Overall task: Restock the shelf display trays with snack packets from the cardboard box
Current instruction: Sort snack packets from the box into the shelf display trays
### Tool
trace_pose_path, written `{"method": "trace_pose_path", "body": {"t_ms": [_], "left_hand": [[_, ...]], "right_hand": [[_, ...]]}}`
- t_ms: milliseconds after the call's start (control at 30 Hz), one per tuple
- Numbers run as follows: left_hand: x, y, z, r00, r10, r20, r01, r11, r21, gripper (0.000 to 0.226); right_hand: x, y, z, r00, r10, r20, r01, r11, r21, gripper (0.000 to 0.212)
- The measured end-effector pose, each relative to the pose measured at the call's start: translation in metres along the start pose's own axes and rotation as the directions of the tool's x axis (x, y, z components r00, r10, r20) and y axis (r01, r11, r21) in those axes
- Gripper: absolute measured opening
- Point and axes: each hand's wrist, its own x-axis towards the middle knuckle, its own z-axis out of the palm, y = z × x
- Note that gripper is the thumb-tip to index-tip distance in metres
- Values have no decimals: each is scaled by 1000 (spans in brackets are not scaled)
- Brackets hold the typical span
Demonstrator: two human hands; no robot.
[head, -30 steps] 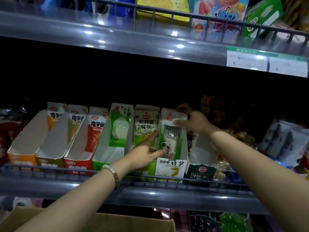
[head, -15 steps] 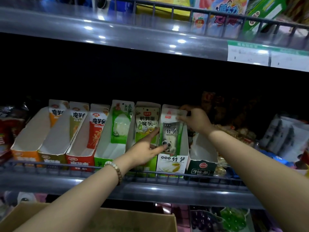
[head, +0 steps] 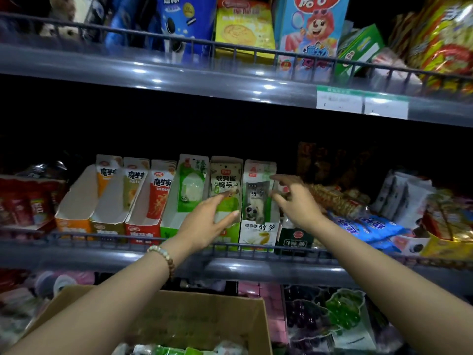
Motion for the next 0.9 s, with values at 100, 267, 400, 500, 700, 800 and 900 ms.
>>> {"method": "trace_pose_path", "body": {"t_ms": [100,267,400,500,700,800,900], "left_hand": [[-38,-7,-10,1000,6,-7,-6,998,60,66],[-110,-48,-11,999,-49,0,49,997,52,65],[-168,-90,0,988,-142,53,138,988,71,60],[-204,-123,10,963,-235,136,217,967,131,62],[-250,-181,36,820,-472,325,435,882,182,65],[-259,-204,50,700,-560,443,551,818,163,74],[-257,-220,66,641,-570,514,544,810,219,76]], "right_hand": [[-40,-18,5,993,-1,121,2,1000,-9,49],[-102,-30,38,964,-30,265,19,999,44,48],[-149,-29,83,916,-1,401,-47,993,109,47],[-179,-25,119,861,22,507,-61,996,60,47],[-222,-12,197,675,219,705,-250,966,-62,56],[-236,-2,230,555,368,746,-447,888,-105,68],[-242,13,256,446,560,698,-709,697,-107,91]]}}
